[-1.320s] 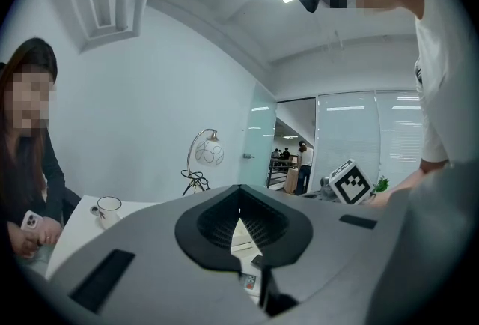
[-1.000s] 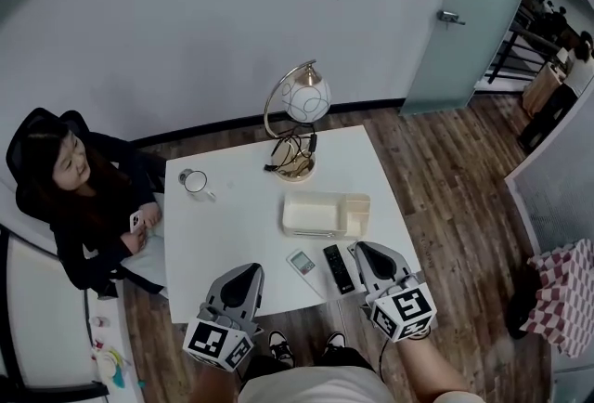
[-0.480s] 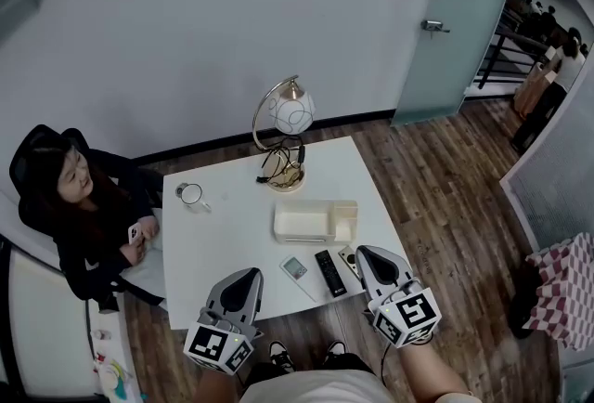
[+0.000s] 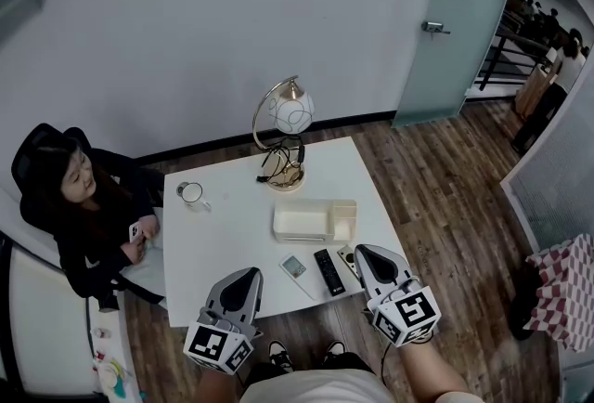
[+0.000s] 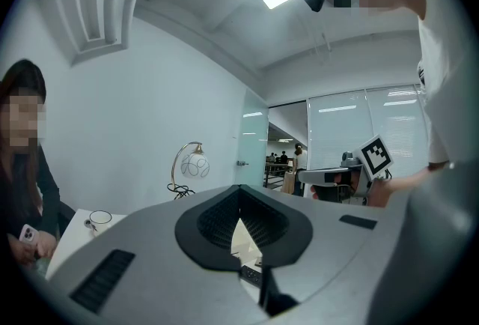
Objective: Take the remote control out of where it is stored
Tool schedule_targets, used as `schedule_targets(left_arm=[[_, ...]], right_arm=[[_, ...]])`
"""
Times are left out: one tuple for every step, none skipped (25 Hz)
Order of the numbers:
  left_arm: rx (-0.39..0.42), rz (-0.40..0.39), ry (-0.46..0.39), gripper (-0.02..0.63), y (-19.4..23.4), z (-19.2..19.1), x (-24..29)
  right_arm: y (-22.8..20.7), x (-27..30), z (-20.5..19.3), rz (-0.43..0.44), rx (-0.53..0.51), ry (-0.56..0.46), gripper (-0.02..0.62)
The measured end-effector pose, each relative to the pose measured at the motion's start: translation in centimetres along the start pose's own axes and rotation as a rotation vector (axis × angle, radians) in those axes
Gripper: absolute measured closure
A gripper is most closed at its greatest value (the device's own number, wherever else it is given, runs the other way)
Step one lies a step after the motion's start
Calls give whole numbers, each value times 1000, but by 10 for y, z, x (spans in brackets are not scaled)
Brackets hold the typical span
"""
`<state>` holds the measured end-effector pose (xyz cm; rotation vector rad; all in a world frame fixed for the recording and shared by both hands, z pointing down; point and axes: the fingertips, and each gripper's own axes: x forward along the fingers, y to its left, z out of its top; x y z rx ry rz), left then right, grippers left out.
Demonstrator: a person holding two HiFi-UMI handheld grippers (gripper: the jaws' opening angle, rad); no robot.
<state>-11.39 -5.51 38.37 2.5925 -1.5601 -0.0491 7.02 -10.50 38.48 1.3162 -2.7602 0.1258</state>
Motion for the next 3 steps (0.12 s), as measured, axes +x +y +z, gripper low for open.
schedule_targets(left_arm=[[0,0,0,600,-1,0,0],[0,0,-1,600,-2,1,-1],[1,0,-1,600,-3,1,-1]], right_arm=[[0,-1,0,1,0,1,587],[1,-2,0,2,1,2,586],[1,-2,1,3,1,3,586]])
